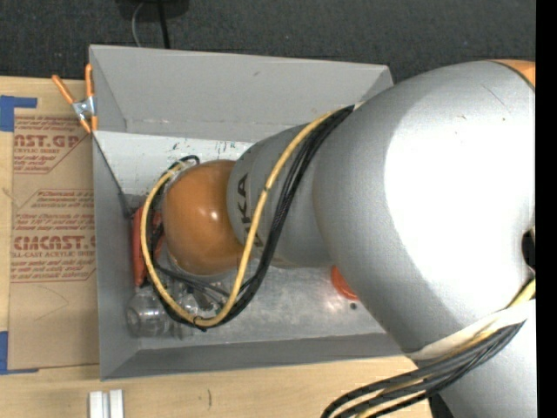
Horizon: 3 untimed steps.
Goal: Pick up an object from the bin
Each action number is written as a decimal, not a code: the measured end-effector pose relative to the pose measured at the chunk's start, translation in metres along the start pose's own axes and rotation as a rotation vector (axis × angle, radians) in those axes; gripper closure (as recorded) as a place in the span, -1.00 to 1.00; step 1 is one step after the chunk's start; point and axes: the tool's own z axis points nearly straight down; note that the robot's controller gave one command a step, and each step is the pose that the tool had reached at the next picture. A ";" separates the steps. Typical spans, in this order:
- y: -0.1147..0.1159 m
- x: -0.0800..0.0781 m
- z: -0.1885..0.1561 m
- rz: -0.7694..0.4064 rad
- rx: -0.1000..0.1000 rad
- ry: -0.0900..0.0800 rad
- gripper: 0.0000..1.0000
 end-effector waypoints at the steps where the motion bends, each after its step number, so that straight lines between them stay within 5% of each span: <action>1: 0.000 0.000 0.000 0.001 0.000 0.000 1.00; 3: -0.004 0.001 -0.116 0.007 -0.002 0.002 1.00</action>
Offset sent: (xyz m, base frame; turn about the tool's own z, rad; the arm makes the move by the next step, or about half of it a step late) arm -0.0012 0.0022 0.0809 0.0616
